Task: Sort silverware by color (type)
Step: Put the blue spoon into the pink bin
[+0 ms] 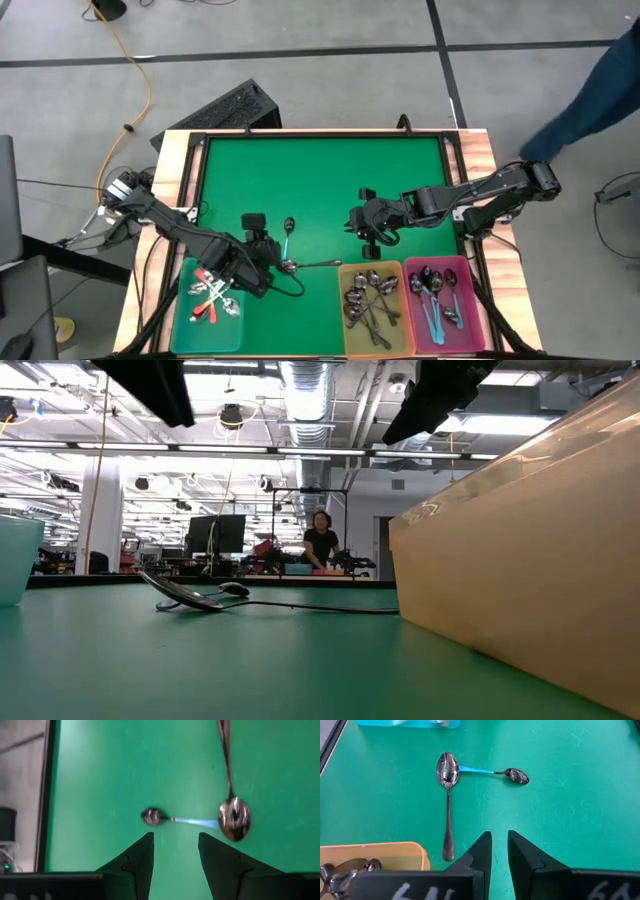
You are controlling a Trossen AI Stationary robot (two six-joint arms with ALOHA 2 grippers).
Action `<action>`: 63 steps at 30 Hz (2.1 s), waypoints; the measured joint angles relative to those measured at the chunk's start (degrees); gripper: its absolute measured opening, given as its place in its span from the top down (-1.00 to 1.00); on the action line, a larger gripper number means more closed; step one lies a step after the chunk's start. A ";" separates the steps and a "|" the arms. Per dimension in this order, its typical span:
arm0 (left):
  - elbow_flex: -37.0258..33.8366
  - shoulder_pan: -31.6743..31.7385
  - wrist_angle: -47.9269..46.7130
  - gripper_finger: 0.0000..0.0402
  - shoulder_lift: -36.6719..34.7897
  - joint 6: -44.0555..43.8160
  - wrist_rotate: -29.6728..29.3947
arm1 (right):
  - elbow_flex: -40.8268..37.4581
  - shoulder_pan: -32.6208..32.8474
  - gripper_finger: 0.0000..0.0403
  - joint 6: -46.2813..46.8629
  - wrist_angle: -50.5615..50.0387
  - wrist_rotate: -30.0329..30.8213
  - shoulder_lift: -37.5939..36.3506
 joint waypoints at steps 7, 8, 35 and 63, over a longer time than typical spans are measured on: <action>-0.02 0.26 1.59 0.30 0.00 3.66 -2.85 | 0.00 0.00 0.65 -0.02 -0.02 -0.02 0.02; -0.02 0.26 1.61 0.30 0.00 3.94 -3.25 | 0.00 0.01 0.65 -0.02 -0.03 -0.02 0.02; -31.82 3.80 40.96 0.30 -30.38 6.92 -1.47 | 0.00 0.00 0.65 -0.13 1.41 -0.02 0.02; -44.02 12.24 62.74 0.30 -36.37 20.04 14.72 | -0.04 -1.51 0.65 -3.17 20.13 -0.21 1.67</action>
